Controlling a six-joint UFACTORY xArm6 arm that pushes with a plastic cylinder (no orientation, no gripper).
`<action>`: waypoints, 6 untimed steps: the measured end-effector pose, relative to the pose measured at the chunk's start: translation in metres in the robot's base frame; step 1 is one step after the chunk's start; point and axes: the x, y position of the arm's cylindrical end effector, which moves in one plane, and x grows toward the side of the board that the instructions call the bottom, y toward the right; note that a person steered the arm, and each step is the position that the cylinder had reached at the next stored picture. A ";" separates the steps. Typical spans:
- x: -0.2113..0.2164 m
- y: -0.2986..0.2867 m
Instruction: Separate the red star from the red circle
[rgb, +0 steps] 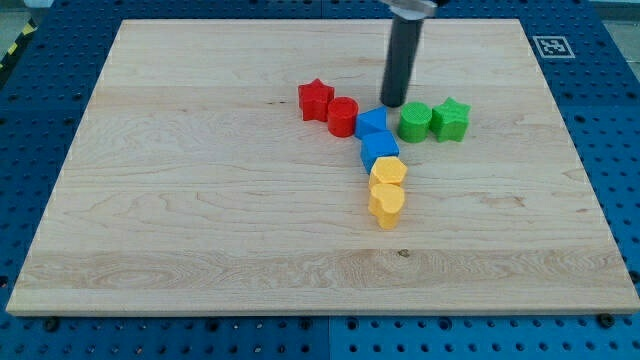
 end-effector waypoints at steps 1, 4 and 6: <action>-0.001 -0.035; 0.005 -0.061; -0.036 -0.063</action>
